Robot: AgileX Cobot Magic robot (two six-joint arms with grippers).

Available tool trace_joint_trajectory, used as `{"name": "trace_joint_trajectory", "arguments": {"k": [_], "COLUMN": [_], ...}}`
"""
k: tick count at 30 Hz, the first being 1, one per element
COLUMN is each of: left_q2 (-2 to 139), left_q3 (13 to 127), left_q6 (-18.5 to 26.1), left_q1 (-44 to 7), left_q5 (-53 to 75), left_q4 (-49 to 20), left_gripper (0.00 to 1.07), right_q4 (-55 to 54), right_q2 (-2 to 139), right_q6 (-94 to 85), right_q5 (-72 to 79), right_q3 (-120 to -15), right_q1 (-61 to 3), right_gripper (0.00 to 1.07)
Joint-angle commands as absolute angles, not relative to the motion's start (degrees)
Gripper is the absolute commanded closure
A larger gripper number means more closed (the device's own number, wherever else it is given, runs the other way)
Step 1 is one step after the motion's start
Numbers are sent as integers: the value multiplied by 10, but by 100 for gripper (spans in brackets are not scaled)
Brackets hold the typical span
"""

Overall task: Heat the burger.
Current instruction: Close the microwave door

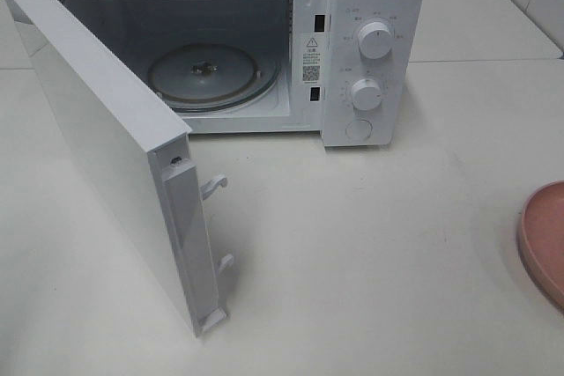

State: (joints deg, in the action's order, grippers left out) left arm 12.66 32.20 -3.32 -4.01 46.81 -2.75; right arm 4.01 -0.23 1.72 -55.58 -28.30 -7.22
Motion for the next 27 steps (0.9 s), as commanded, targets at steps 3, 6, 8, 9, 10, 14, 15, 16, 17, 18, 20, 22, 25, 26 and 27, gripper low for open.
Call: {"name": "trace_joint_trajectory", "arguments": {"k": [3, 6, 8, 9, 10, 14, 15, 16, 17, 18, 20, 22, 25, 26, 27], "left_q2": [191, 250, 265, 290, 290, 357, 372, 372, 399, 399, 443, 461, 533, 553, 553], "left_q3": [326, 317, 310, 292, 292, 230, 219, 219, 195, 195, 168, 162, 151, 151, 151], "left_q6": [-35, -35, -35, -35, -35, -35, -35, -35, -35, -35, -35, -35, -35, -35, -35], "left_q1": [-36, -36, -36, -36, -36, -36, -36, -36, -36, -36, -36, -36, -36, -36, -36], "left_q5": [363, 276, 248, 189, 189, 10, -18, -18, -89, -89, -184, -215, -305, -319, -319], "left_q4": [7, 19, 19, 19, 19, 19, 19, 19, 19, 19, 19, 19, 19, 19, 19], "left_gripper": [107, 107, 107, 107, 107, 107, 107, 107, 107, 107, 107, 107, 107, 107, 107], "right_q4": [40, 40, 40, 40, 40, 40, 40, 40, 40, 40, 40, 40, 40, 40, 40], "right_q2": [-17, -17, -17, -17, -17, -17, -17, -17, -17, -17, -17, -17, -17, -17, -17], "right_q6": [14, 14, 14, 14, 14, 14, 14, 14, 14, 14, 14, 14, 14, 14, 14], "right_q5": [-551, -551, -551, -551, -551, -551, -551, -551, -551, -551, -551, -551, -551, -551, -551], "right_q3": [-282, -282, -282, -282, -282, -282, -282, -282, -282, -282, -282, -282, -282, -282, -282], "right_q1": [-70, -70, -70, -70, -70, -70, -70, -70, -70, -70, -70, -70, -70, -70, -70], "right_gripper": [31, 31, 31, 31, 31, 31, 31, 31, 31, 31, 31, 31, 31, 31, 31]}}
